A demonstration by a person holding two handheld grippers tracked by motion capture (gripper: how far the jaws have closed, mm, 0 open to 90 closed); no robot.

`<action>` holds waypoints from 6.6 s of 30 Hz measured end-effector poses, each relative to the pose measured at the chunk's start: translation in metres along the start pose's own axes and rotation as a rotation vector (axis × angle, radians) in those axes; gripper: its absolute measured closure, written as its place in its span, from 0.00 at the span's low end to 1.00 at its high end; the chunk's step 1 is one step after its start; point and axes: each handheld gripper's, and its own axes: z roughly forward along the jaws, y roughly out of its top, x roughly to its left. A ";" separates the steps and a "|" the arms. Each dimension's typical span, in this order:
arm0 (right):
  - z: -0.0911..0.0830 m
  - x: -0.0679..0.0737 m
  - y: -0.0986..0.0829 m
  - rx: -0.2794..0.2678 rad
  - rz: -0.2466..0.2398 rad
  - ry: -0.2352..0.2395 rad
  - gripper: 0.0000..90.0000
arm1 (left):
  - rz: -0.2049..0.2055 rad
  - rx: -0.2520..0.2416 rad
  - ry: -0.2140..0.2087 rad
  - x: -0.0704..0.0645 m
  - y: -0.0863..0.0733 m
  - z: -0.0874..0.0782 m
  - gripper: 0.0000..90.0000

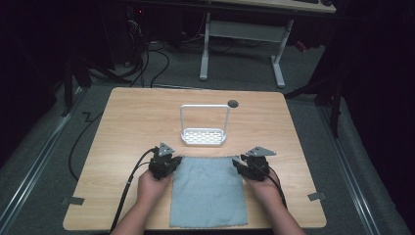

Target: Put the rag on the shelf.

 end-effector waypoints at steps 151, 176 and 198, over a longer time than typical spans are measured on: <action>-0.008 -0.047 0.197 -0.428 -0.017 -0.049 0.99 | 0.082 -0.398 0.166 0.071 0.183 -0.024 1.00; 0.030 -0.047 0.137 -0.334 0.046 0.020 0.99 | -0.019 -0.278 -0.009 0.076 0.118 0.011 1.00; 0.046 -0.051 0.110 -0.270 0.086 0.016 0.97 | -0.042 -0.239 -0.016 0.074 0.100 0.023 0.99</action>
